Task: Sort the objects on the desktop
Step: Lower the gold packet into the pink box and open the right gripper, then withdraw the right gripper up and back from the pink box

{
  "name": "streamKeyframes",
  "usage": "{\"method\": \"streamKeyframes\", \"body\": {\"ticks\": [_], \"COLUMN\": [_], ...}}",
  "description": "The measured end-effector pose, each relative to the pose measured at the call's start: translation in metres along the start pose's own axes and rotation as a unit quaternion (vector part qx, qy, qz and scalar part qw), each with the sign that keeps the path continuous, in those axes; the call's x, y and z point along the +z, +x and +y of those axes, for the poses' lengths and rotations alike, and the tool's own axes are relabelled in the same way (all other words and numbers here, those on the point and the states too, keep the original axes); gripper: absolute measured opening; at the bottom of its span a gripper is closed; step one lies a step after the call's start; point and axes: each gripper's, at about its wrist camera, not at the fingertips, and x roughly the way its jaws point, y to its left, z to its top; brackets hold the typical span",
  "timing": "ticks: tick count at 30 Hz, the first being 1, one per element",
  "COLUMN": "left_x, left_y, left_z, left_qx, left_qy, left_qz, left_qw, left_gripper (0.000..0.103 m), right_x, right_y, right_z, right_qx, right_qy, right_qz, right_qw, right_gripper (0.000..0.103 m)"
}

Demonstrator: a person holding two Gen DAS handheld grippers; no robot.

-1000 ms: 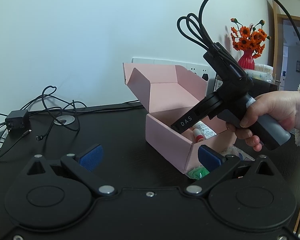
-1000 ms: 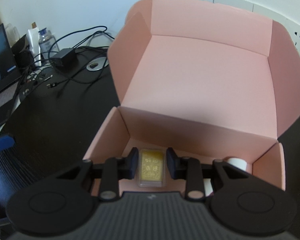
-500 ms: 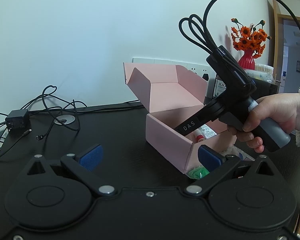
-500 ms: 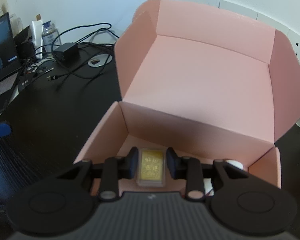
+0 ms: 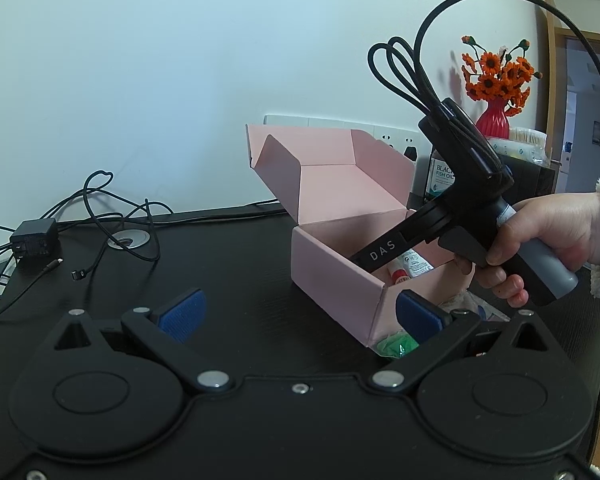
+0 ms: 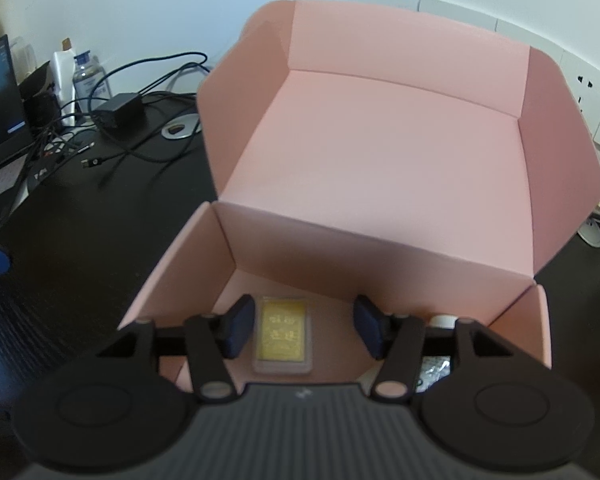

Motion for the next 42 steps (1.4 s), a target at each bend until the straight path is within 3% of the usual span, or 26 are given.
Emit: {"method": "streamKeyframes", "body": {"ticks": [8, 16, 18, 23, 30, 37, 42], "left_x": [0.0, 0.0, 0.0, 0.0, 0.0, -0.001, 0.0], "left_y": [0.001, 0.002, 0.002, 0.002, 0.002, 0.002, 0.001], "left_z": [0.0, 0.001, 0.001, 0.002, 0.002, 0.002, 0.002], "left_qx": [-0.001, -0.002, -0.002, -0.002, -0.003, -0.002, -0.003], "left_qy": [-0.001, -0.004, -0.006, -0.007, -0.005, -0.008, -0.006], "left_qz": [0.001, 0.002, 0.003, 0.002, 0.002, 0.003, 0.003], "left_qw": [1.0, 1.0, 1.0, 1.0, 1.0, 1.0, 1.0], "left_gripper": [0.103, 0.103, 0.103, 0.103, 0.103, 0.103, 0.103], "right_x": [-0.003, -0.002, -0.002, -0.001, 0.0, 0.006, 0.0], "right_y": [-0.001, -0.007, -0.01, -0.017, -0.034, -0.048, -0.063], "right_z": [-0.001, -0.008, -0.008, -0.005, -0.005, -0.002, 0.002], "right_qx": [-0.009, 0.003, 0.003, 0.001, 0.018, 0.002, 0.02], "right_qy": [0.011, 0.026, 0.027, 0.025, 0.045, 0.046, 0.025], "right_qz": [0.0, -0.009, -0.016, -0.023, -0.036, -0.036, -0.071], "right_qw": [1.0, 1.0, 1.0, 0.999, 0.998, 0.998, 0.997], "right_gripper": [0.062, 0.081, 0.092, 0.098, 0.102, 0.102, 0.102]}}
